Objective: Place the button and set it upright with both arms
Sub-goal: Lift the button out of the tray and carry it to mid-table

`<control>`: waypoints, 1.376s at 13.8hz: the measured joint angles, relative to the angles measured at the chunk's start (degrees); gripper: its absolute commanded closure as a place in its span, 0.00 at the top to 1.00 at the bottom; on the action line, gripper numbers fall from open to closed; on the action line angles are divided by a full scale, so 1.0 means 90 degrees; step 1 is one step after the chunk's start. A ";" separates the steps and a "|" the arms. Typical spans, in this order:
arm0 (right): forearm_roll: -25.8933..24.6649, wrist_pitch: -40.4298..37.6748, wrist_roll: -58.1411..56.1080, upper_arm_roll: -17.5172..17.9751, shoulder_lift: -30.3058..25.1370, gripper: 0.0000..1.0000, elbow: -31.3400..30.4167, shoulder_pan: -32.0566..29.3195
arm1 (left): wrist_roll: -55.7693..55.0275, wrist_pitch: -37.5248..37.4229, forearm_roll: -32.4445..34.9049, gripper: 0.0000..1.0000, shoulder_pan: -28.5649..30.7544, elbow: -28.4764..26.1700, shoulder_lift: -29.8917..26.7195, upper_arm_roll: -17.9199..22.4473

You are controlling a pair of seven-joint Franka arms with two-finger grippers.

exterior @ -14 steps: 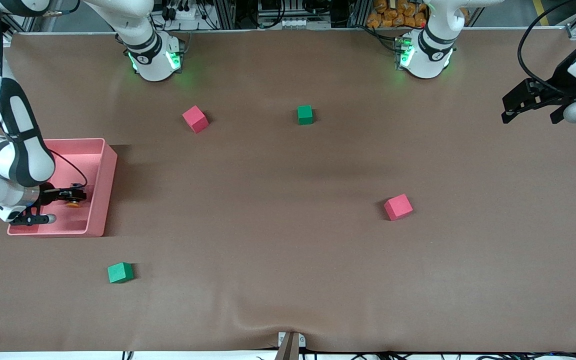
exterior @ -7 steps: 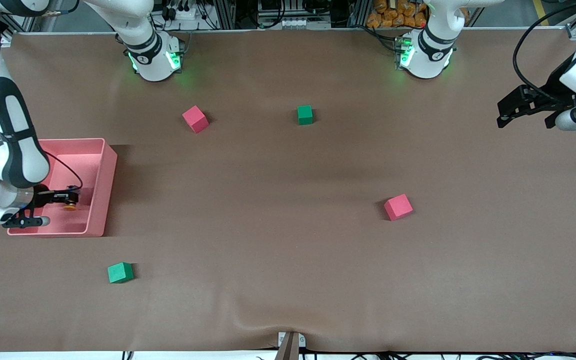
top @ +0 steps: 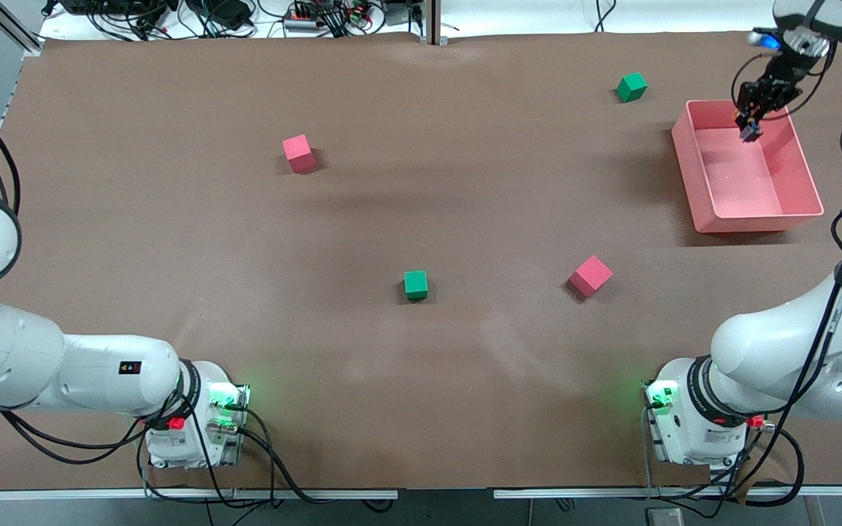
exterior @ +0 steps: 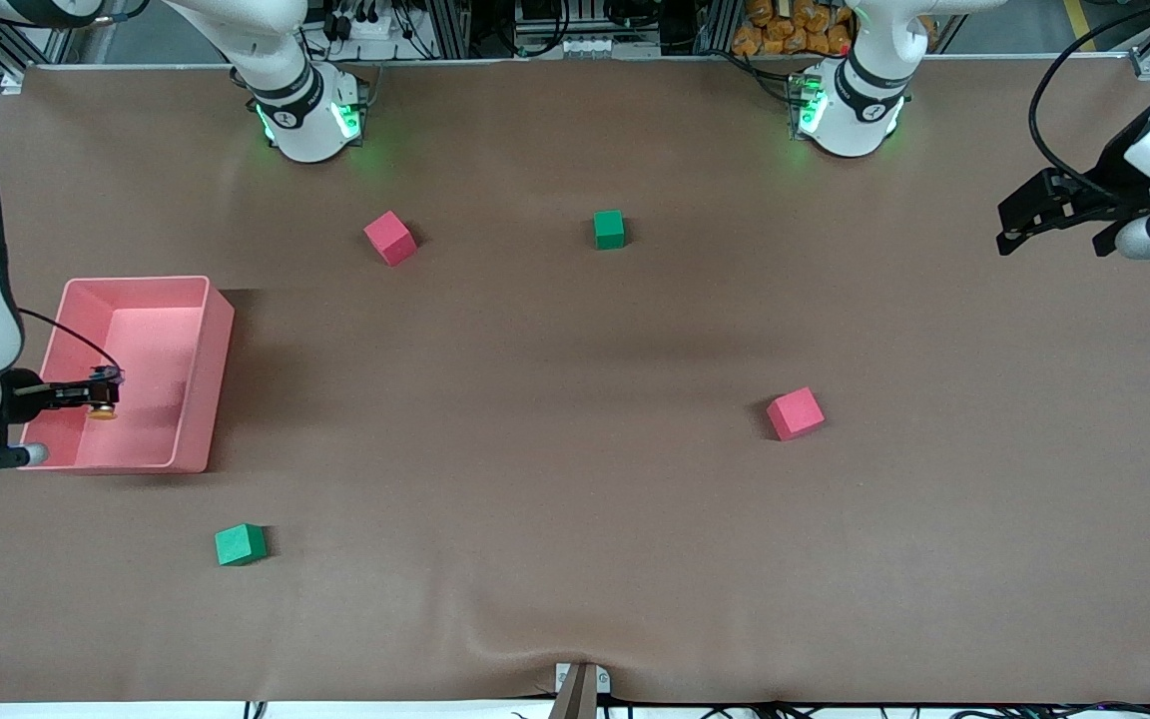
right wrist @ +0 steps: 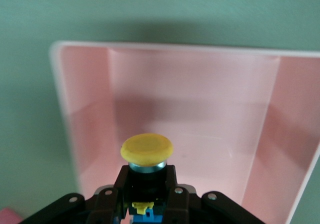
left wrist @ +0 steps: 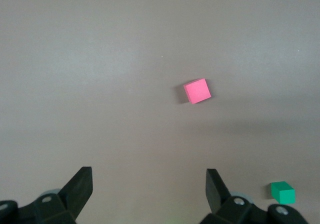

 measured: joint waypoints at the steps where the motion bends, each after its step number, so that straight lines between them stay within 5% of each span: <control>1: 0.0031 -0.0365 0.0322 0.0025 -0.0003 0.00 0.0288 0.0211 | 0.0051 0.0000 0.0000 1.00 0.0013 0.0008 0.0000 0.0011; 7: 0.0907 -0.0964 0.3255 0.0159 -0.0009 0.00 0.1156 0.2191 | 0.0144 0.0000 0.0000 1.00 0.0048 0.0029 0.0000 0.0041; 19: 0.1340 0.1895 0.5495 0.0165 0.1116 0.00 0.1187 0.5361 | 0.0145 0.0023 0.0000 1.00 0.0057 0.0043 0.0000 0.0061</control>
